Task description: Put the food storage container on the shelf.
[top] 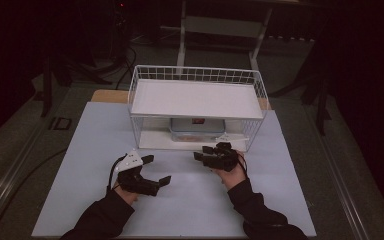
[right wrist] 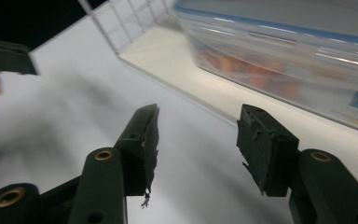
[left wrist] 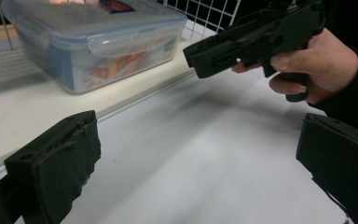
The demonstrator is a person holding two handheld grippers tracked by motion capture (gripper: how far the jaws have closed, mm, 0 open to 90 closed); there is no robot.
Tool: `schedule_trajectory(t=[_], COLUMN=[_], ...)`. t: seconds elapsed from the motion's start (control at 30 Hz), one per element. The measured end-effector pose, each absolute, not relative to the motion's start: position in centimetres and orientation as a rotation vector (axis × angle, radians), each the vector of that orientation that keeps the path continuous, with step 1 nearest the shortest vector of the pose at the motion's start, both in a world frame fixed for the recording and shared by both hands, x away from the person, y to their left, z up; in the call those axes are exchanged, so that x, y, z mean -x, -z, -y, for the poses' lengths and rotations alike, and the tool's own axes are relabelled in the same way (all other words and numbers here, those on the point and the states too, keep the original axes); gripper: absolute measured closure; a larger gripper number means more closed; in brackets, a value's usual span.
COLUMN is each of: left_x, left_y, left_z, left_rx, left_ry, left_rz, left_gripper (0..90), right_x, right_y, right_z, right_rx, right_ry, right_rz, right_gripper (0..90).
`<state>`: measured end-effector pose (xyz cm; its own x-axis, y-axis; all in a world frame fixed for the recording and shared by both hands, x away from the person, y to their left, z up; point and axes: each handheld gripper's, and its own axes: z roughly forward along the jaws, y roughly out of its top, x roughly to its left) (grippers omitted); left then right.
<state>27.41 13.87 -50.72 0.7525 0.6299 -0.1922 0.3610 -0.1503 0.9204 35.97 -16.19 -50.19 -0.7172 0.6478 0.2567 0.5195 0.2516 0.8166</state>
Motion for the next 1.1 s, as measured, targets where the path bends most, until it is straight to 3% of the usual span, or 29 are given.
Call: schedule_trajectory(t=[0.13, 0.33, 1.1], left_x=[-27.1, -26.8, -24.0], left_y=[50.3, 49.9, 49.1], left_z=[-13.9, -14.1, -16.3], left_rx=[-1.765, -1.766, -1.786], left_ry=[-0.290, -0.283, -0.327], left_rz=[-0.763, -0.756, -0.748], left_gripper=[0.0, 0.0, 0.0], right_x=[-35.0, -33.9, -26.6], right_y=[49.8, 49.8, 48.7], right_z=[16.7, 17.5, 25.0], right_rx=[-1.096, -1.046, -0.947], right_ry=[-1.503, -1.495, -1.474], right_rz=[-2.362, -2.382, -2.284], right_gripper=[27.1, 13.9, 16.8])
